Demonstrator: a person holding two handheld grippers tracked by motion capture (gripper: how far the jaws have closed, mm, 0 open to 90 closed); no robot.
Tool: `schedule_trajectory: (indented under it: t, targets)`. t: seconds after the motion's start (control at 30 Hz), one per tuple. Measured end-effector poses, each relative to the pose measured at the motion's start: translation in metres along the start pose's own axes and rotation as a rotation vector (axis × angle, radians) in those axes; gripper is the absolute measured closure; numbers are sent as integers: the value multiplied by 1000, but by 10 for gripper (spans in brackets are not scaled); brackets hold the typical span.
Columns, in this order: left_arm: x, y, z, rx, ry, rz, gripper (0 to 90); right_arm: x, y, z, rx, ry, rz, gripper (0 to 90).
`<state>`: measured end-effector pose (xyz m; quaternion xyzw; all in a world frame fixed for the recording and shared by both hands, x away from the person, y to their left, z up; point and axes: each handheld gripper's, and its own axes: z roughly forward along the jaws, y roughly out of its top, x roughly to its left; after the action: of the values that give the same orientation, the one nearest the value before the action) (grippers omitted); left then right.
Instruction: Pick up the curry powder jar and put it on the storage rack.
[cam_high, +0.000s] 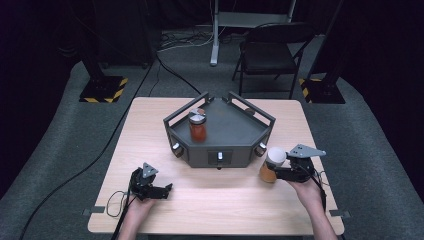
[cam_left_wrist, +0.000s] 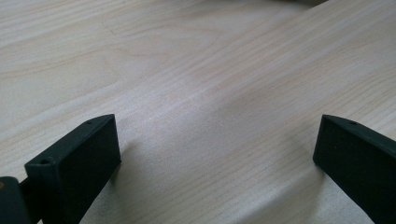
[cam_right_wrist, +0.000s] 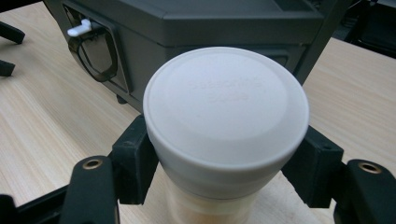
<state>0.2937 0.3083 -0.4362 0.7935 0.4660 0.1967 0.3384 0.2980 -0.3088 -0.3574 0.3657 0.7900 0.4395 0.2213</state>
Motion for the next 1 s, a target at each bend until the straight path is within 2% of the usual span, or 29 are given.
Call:
schedule_trajectory:
  t: [0.57, 1.0]
  targets:
    - [0, 0, 0, 0, 0, 0, 3, -2, 28, -19, -26, 14, -47, 331]
    - [0, 0, 0, 0, 0, 1, 3, -5, 49, -31, -55, 23, -63, 331]
